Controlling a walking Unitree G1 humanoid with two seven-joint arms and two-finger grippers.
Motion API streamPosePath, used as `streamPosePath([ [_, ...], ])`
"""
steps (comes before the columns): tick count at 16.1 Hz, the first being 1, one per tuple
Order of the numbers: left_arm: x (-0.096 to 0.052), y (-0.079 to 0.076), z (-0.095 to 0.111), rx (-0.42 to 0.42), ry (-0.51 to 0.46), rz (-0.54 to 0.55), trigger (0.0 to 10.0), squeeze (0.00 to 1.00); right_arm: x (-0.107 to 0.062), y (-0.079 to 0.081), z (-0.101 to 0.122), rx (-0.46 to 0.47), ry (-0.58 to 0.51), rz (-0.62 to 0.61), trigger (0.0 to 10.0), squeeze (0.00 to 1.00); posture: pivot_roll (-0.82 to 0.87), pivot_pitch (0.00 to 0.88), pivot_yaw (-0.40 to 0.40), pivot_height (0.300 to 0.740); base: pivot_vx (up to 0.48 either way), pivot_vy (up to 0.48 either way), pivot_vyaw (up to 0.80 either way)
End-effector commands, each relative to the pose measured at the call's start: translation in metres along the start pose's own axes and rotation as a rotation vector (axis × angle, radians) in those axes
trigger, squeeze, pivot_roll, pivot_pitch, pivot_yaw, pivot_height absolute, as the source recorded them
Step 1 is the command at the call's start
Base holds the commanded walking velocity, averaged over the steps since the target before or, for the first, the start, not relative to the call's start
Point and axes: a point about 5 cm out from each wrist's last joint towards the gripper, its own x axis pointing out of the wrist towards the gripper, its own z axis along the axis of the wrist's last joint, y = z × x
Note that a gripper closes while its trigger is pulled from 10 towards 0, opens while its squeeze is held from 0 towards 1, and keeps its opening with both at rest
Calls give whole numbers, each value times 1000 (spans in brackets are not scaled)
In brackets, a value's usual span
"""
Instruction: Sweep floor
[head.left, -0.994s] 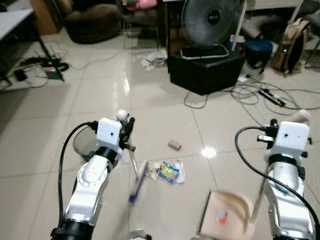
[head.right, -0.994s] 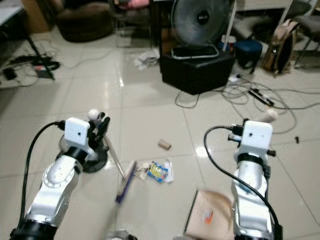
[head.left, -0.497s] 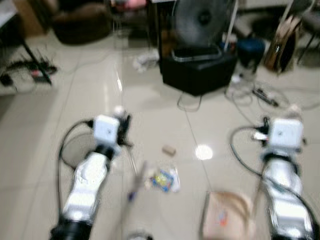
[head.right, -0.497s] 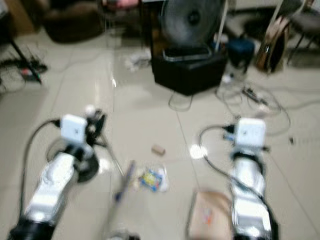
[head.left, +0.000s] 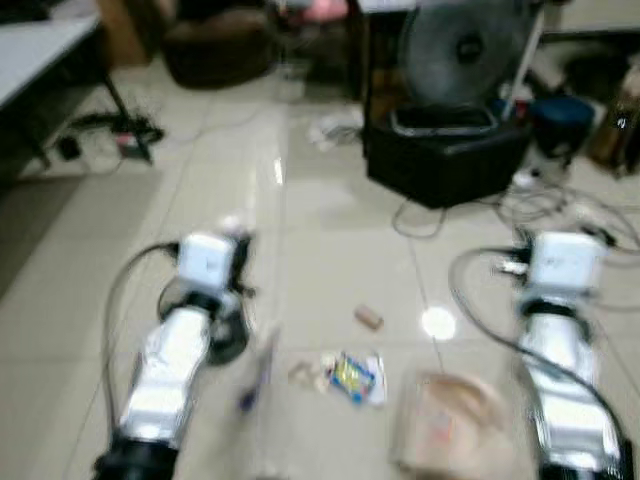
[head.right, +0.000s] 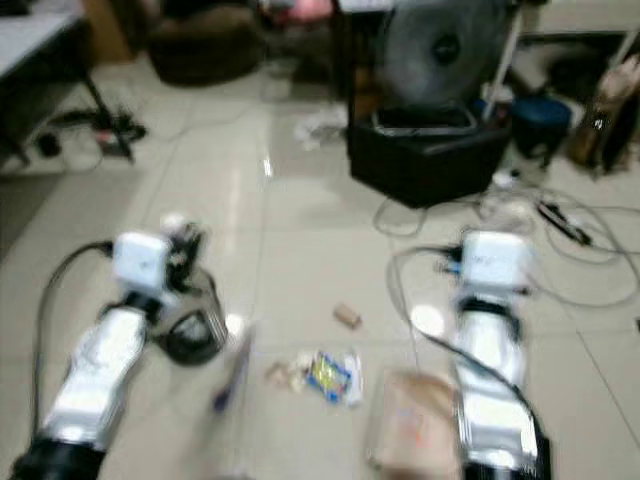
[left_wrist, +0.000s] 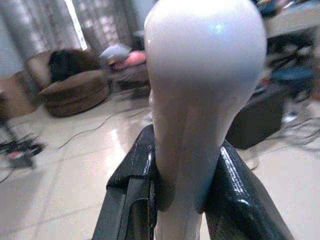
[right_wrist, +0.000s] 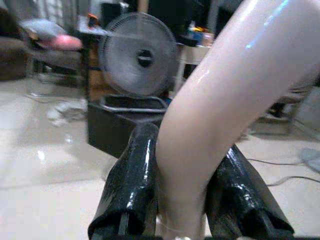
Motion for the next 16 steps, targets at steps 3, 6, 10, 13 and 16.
streamPosePath([
  [3,7,-7,13,10,-60,-28,10000,0,1,-7,5,2,-38,-33,10000,0,-30,23,79,740,347,0,0],
  [6,5,-8,11,11,-56,-39,10000,0,1,-4,3,1,-42,-33,10000,0,-28,23,82,740,347,0,0],
  [10,4,-9,8,19,-36,-55,10000,0,4,-2,1,-9,-62,-34,10000,0,-21,30,86,740,339,0,0],
  [13,5,-13,2,30,-1,-80,10000,0,8,-1,-3,-29,-87,-3,10000,0,-15,52,98,740,0,0,0],
  [16,7,-12,0,40,-1,-74,10000,0,11,2,-5,-69,-123,19,10000,0,-15,65,112,740,0,0,0],
])
